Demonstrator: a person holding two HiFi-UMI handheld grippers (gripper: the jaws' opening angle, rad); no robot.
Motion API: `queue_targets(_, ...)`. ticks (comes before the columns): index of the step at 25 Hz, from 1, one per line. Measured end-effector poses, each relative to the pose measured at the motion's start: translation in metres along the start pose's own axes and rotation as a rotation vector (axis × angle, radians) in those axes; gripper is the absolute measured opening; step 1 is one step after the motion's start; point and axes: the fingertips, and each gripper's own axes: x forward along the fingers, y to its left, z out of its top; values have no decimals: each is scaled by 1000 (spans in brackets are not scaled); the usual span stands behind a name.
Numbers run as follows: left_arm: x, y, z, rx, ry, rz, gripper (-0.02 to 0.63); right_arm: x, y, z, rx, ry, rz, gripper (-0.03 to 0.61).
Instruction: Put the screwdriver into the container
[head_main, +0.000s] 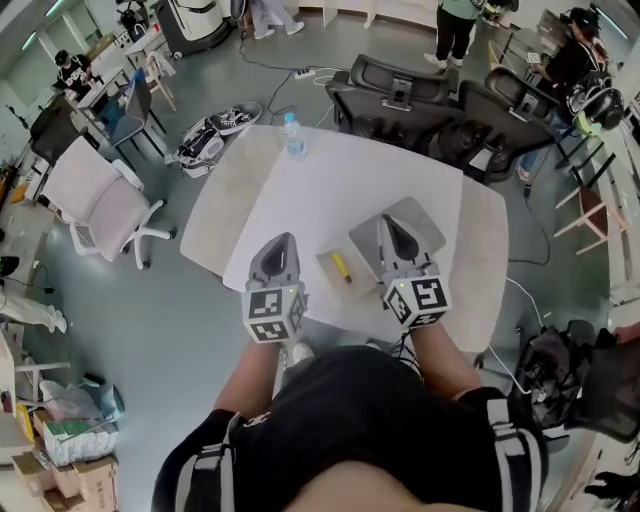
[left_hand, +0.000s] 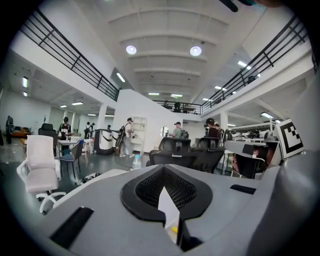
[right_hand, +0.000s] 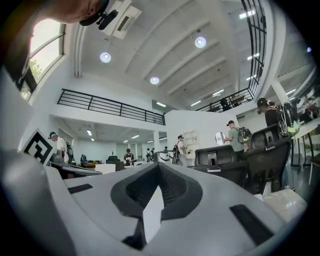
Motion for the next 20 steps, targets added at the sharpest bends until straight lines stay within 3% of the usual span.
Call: queue_targets(20,2,1,-4,13,19,-14,3,7,10,-9,37,43,27,11)
